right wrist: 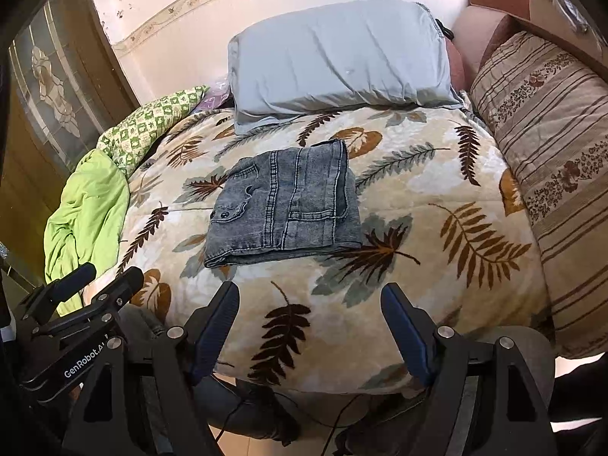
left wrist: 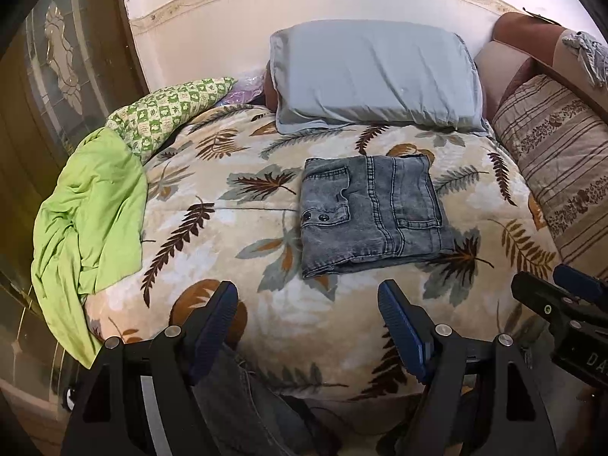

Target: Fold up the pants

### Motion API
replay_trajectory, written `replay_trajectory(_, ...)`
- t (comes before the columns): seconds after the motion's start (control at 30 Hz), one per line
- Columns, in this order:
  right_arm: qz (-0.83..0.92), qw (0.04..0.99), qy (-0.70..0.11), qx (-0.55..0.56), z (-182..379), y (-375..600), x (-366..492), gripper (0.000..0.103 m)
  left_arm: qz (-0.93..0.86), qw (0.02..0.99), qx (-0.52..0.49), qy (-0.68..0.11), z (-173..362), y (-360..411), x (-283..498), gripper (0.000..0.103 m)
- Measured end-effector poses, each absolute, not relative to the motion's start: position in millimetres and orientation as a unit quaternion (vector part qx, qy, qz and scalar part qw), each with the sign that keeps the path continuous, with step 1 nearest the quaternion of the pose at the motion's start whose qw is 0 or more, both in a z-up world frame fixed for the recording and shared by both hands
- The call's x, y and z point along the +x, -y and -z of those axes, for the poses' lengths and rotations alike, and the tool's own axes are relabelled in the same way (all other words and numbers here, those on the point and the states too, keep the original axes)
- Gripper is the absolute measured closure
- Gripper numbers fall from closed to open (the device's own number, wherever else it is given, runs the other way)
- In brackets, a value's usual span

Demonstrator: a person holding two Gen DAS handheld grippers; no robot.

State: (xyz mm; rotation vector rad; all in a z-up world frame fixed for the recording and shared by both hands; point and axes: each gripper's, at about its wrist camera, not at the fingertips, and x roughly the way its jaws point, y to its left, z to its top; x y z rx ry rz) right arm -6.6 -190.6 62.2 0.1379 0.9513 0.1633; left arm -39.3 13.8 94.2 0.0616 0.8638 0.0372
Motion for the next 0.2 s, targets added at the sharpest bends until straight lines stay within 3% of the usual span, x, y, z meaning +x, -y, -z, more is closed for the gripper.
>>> replay_trajectory(0.2, -0.078, 0.883, -0.459, 0.063, -60.1, 189.9, -2.4, 0.025, -0.003, 0.902, 0.02, -0.432, -88.7, -16.8, -26.2, 0.029)
